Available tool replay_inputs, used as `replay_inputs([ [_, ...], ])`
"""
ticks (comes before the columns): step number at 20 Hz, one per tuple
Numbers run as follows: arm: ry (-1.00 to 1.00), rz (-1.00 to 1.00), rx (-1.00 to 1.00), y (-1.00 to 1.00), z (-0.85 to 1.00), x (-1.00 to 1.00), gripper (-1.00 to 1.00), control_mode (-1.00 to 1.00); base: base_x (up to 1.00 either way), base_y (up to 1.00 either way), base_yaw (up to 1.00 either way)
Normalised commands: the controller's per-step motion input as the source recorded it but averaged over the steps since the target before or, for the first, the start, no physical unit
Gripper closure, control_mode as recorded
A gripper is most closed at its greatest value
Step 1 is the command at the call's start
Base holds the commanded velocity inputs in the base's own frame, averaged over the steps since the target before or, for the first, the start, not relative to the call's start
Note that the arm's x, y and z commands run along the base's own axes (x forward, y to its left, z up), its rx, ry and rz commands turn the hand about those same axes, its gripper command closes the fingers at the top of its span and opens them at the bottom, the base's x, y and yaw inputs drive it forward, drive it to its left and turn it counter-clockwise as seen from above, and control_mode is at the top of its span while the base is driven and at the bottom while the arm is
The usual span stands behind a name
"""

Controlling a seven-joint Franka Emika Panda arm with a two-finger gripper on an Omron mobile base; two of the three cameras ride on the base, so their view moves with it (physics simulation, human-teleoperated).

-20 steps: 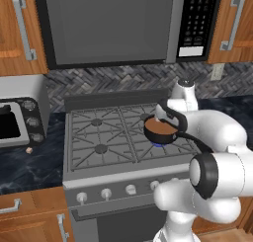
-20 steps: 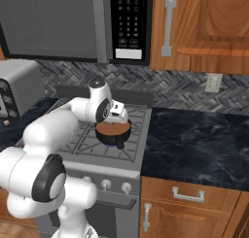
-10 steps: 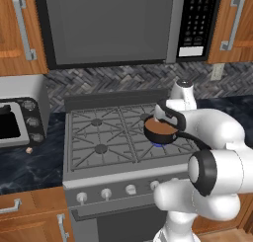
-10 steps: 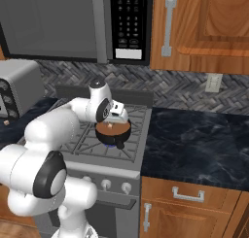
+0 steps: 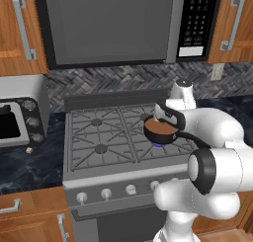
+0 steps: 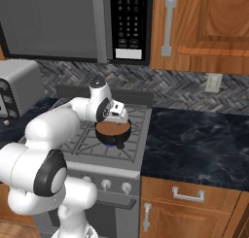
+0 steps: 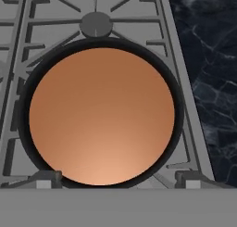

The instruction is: Pick up the sugar cube(s) and place them in the saucepan with hot chocolate.

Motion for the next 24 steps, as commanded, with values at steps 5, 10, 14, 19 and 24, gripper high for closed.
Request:
replay_inputs([
  [5,0.00,0.00,0.00,0.03,0.00,-0.03,-1.00,-1.00,0.00,0.00,0.00],
  [10,0.00,0.00,0.00,0.51,0.16,-0.27,-1.00,-1.00,0.00,0.00,0.00],
  [14,0.00,0.00,-0.03,0.74,0.26,-0.64,-1.00,-1.00,0.00,0.00,0.00],
  [19,0.00,0.01,-0.06,0.77,0.24,-0.79,-1.00,-1.00,0.00,0.00,0.00],
  [24,0.00,0.08,-0.10,0.89,0.26,-0.68,-1.00,-1.00,0.00,0.00,0.00],
])
